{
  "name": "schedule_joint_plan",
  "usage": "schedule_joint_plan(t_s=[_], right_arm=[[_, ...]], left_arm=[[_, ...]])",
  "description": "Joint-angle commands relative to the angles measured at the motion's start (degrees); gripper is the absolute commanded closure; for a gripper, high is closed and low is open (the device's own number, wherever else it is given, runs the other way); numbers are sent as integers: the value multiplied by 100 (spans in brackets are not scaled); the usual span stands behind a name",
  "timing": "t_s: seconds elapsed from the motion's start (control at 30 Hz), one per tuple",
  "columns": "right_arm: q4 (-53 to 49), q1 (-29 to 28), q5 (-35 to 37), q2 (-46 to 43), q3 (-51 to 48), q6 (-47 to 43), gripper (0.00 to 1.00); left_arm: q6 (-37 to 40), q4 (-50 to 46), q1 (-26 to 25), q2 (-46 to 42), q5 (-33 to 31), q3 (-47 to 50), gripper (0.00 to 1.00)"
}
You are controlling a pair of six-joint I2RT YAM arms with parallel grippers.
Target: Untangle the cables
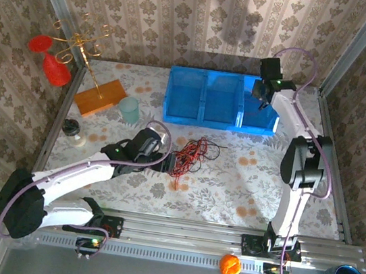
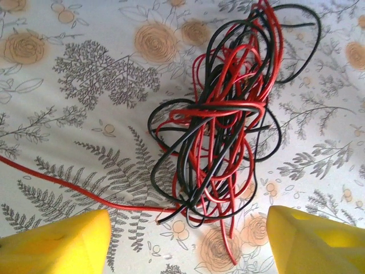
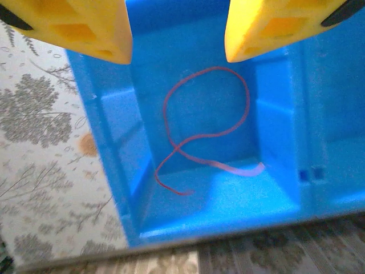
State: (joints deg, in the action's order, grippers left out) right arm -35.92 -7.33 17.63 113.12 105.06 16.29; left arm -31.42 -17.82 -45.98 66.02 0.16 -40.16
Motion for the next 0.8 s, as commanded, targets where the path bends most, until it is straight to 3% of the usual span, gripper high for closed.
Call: schedule_joint_plan(t_s=[0.0,0.13,0.3,0.43,0.57,0.77], right_arm=[[-159,-52,88,-659,15,7,52],[160,-412,-127,-1589,-1031,58,52],[943,-1362,-279,-2976,-3009,289,54],[1686,-1995,-900,-3896,-4767,985,64],[2582,-2177,-2305,-4136,-6061,1872,70],[3563,-2473,-2846,-3585,-6678,2196,73]], left_arm=[[91,-89,40,7,42,-202,27],[121,31,143,109,92,-232,27],[79,258,496,321,496,-262,28],[182,355,700,658,832,-469,30],[285,386,722,1204,1056,-720,36],[124,817,705,1853,1372,-704,44]])
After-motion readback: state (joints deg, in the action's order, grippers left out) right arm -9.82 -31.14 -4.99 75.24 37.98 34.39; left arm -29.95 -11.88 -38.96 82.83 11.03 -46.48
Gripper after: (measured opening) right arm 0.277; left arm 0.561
